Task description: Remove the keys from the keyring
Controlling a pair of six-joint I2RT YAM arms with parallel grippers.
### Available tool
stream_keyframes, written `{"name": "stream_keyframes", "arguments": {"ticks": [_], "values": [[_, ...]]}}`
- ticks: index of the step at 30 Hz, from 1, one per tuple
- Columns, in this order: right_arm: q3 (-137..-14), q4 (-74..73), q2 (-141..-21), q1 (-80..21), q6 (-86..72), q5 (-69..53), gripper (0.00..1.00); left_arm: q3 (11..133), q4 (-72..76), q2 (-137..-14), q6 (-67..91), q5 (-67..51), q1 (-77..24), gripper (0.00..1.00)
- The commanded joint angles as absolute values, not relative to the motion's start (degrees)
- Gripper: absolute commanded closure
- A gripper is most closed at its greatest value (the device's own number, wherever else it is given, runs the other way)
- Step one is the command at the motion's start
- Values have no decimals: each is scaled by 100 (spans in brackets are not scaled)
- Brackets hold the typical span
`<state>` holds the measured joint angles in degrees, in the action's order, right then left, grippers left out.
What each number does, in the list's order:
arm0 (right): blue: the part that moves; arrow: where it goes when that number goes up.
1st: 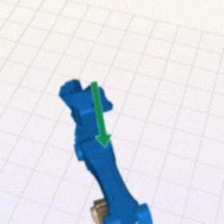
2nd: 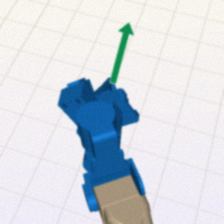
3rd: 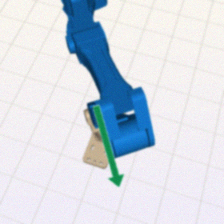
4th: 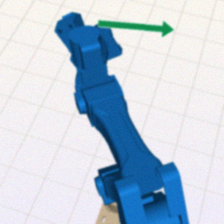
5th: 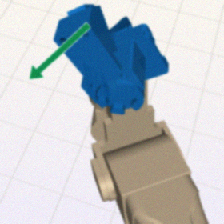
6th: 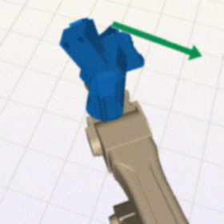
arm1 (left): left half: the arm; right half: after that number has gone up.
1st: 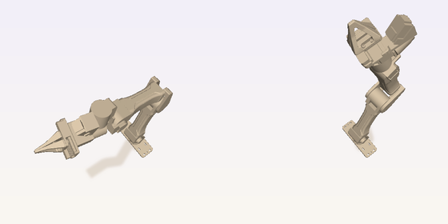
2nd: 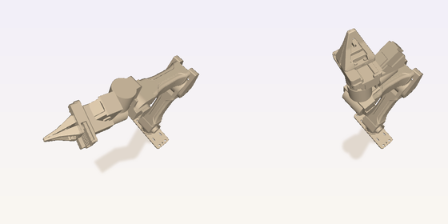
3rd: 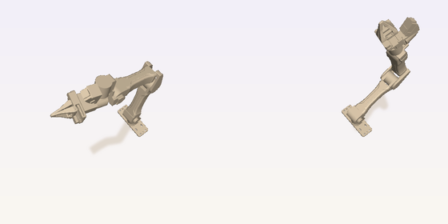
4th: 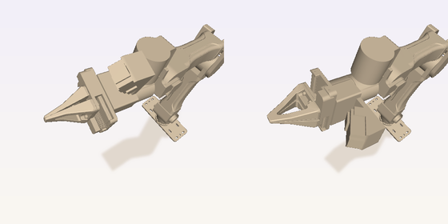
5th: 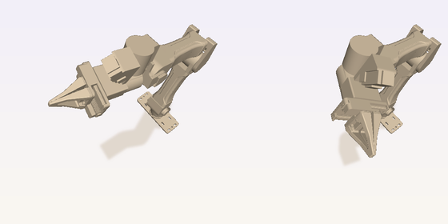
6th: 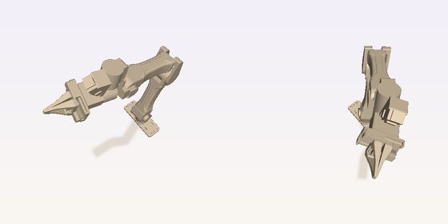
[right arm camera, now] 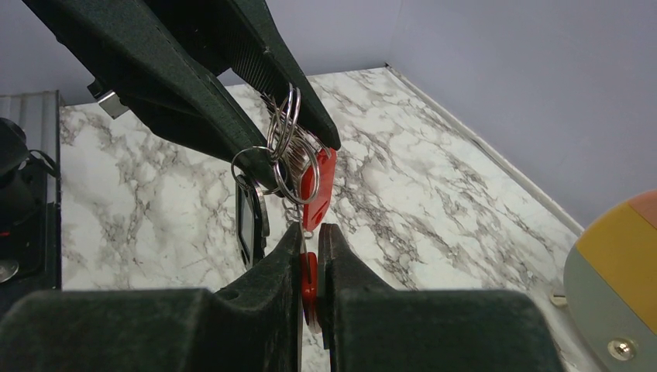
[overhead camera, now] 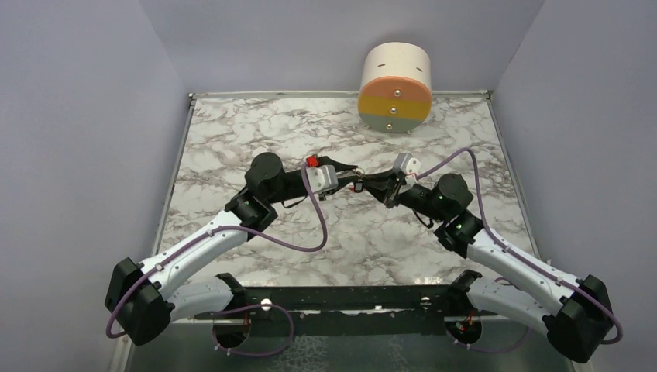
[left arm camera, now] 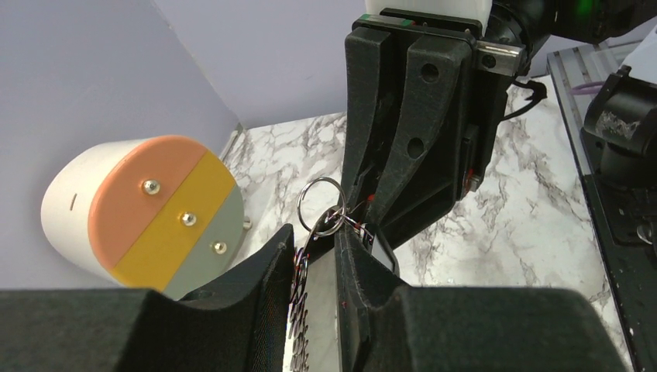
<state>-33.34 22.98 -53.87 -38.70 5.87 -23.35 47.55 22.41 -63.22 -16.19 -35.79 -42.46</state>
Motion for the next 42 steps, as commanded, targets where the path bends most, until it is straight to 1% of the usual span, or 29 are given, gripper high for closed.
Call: {"name": "stream_keyframes", "arguments": {"ticks": [1,3,7,11,13,17,19,27,31,32,34,35,42], "values": [[-3542,2268,-5419,-3910,605,-1867,96,4801,2531,-6123,-1090,-3625,-4557,100],[-3550,2268,-5405,-3907,596,-1870,94,4799,2531,-6077,-1046,-3584,-4616,100],[-3549,2259,-5326,-3911,593,-1861,85,4801,2531,-5976,-924,-3296,-4750,100],[-3542,2211,-5229,-3911,630,-1778,66,4773,2531,-6005,-902,-3040,-4781,100],[-3529,2186,-5177,-3902,643,-1687,53,4781,2531,-6051,-865,-3009,-4788,100],[-3473,2177,-5095,-3911,667,-1513,41,4787,2531,-6087,-847,-3032,-4820,100],[-3442,2226,-5068,-3906,655,-1429,38,4774,2531,-6064,-846,-3026,-4826,100],[-3463,2294,-5076,-3911,652,-1313,36,4740,2531,-5957,-838,-2962,-4855,100],[-3418,2329,-5031,-3909,626,-1143,29,4712,2536,-5909,-850,-2933,-4877,100],[-3405,2354,-5007,-3906,624,-1083,25,4700,2532,-5904,-879,-2929,-4876,100],[-3315,2451,-4924,-3906,578,-930,13,4690,2531,-5908,-896,-2902,-4883,100],[-3268,2516,-4873,-3909,550,-839,11,4680,2531,-5911,-898,-2888,-4886,100],[-2974,2976,-4567,-3907,226,-338,10,4658,2522,-5978,-903,-2820,-4903,100]]}}
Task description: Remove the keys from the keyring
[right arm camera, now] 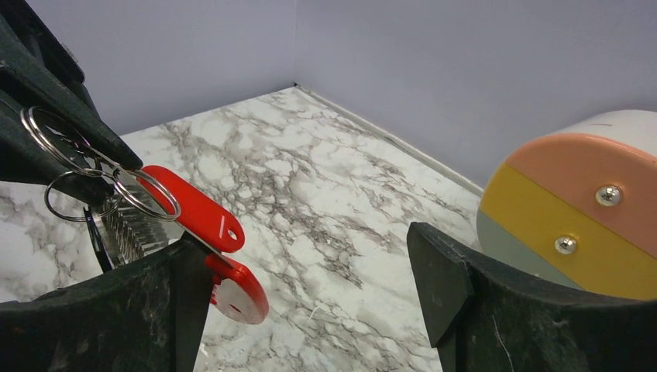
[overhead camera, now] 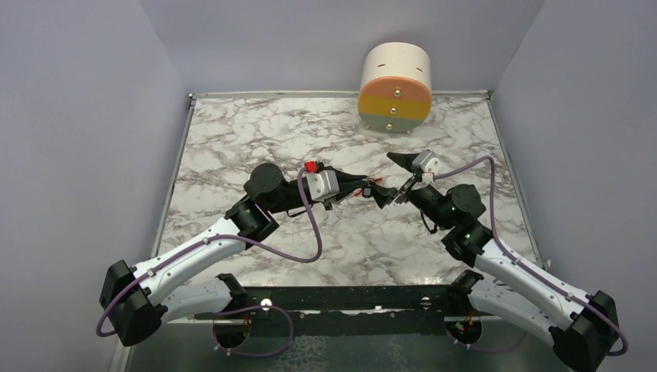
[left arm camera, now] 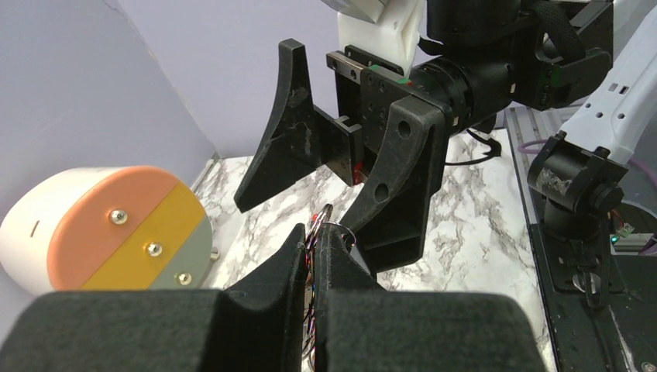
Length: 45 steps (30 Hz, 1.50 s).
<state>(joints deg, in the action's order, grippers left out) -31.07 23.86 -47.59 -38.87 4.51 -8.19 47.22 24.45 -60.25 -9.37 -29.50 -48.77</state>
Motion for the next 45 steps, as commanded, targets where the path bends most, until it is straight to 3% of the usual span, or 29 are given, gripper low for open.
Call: {"name": "stream_keyframes", "arguments": {"ticks": [1,19,24,27,45], "values": [[-2945,3032,-4556,-3904,190,-305,9,4658,2522,-5983,-901,-2827,-4907,100],[-2674,3319,-4489,-3900,-150,454,8,4615,2452,-5936,-934,-2733,-4909,100],[-2549,3238,-4530,-3903,-120,456,18,4611,2447,-5888,-930,-2471,-4927,100],[-2426,3369,-4544,-3898,-281,685,18,4581,2449,-5847,-966,-2231,-4944,100],[-2821,2385,-3744,-3903,140,174,18,4451,2496,-5656,-1115,-1812,-5008,100]]}}
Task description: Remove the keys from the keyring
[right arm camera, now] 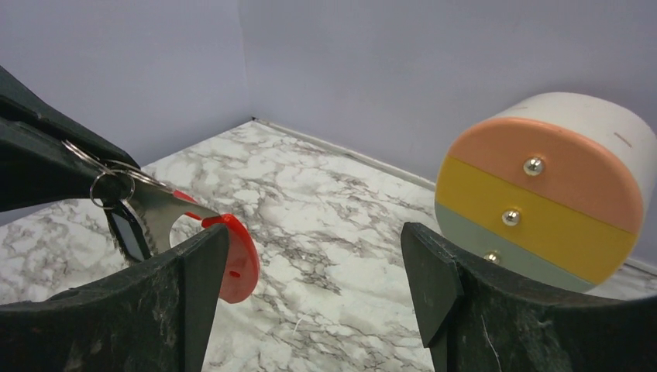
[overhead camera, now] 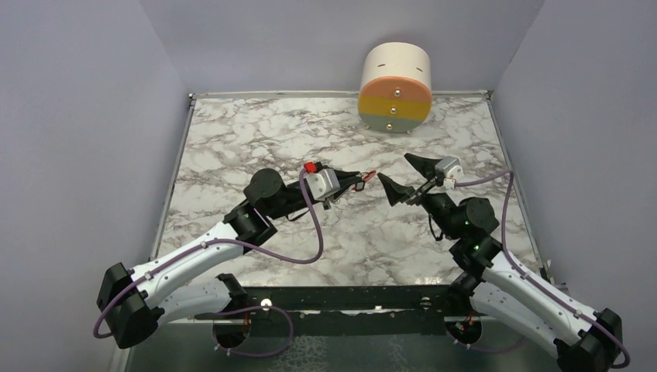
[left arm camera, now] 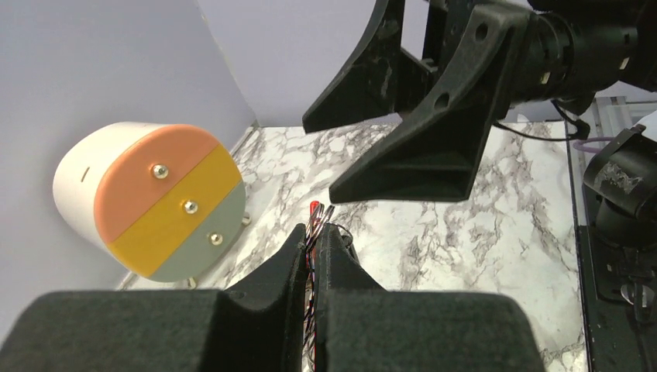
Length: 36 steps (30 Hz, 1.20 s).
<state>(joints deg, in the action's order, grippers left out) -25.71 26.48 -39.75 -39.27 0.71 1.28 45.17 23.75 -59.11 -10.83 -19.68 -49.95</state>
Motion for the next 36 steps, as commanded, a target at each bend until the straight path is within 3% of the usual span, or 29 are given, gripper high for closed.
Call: {"name": "stream_keyframes", "arguments": {"ticks": [1,6,10,15,25,36], "values": [[-2821,2382,-3695,-3902,104,53,19,4455,2500,-5638,-1104,-1803,-5008,100],[-2926,2301,-3860,-3905,69,-796,45,4464,2546,-5668,-1051,-1813,-5016,100],[-3022,2348,-4196,-3911,66,-1564,56,4465,2600,-5666,-1008,-1858,-5020,100],[-2997,2566,-4373,-3908,26,-2363,51,4458,2701,-5639,-969,-1898,-5034,100],[-2869,2583,-4013,-3904,-51,-2631,43,4485,2750,-5734,-1010,-1862,-5029,100],[-2777,3393,-4601,-3902,-408,-2931,37,4434,2862,-5715,-931,-1980,-5048,100]]}}
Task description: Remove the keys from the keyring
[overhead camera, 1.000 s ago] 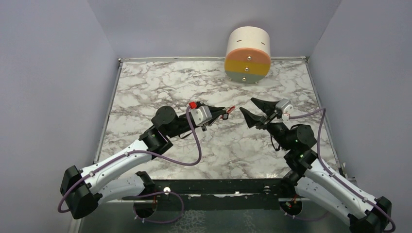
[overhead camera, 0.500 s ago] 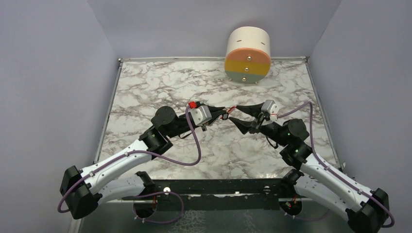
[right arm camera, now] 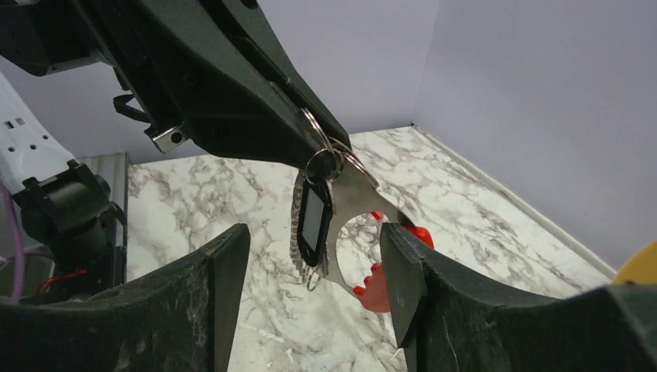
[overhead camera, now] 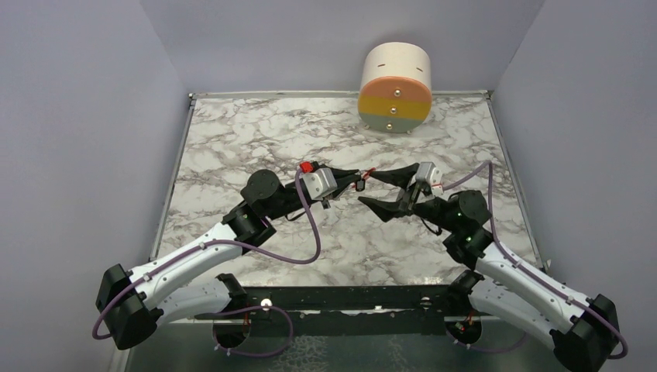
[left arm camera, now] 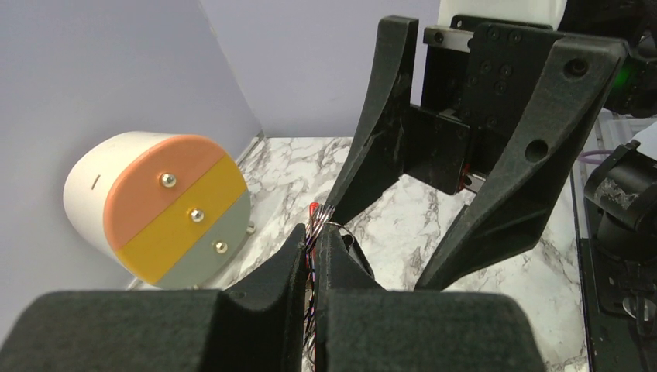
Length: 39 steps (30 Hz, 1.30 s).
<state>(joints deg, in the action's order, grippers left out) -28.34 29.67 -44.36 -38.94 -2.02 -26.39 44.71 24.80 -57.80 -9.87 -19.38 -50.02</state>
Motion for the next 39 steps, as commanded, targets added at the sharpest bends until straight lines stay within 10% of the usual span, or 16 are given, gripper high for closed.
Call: {"name": "stream_keyframes", "arguments": {"ticks": [1,29,32,34,39], "values": [[-2785,3400,-4648,-3908,-427,-2955,37,4432,2879,-5714,-926,-1977,-5046,100],[-2866,4134,-5281,-3909,-932,-3321,58,4339,3173,-5862,-765,-2185,-5092,100],[-2860,4330,-5447,-3903,-1047,-3397,70,4324,3204,-5881,-748,-2190,-5100,100],[-2916,4289,-5512,-3906,-1023,-3410,96,4318,3215,-5887,-753,-2184,-5100,100],[-3036,3726,-5144,-3911,-591,-3053,98,4248,3207,-5846,-819,-1993,-5100,100]]}}
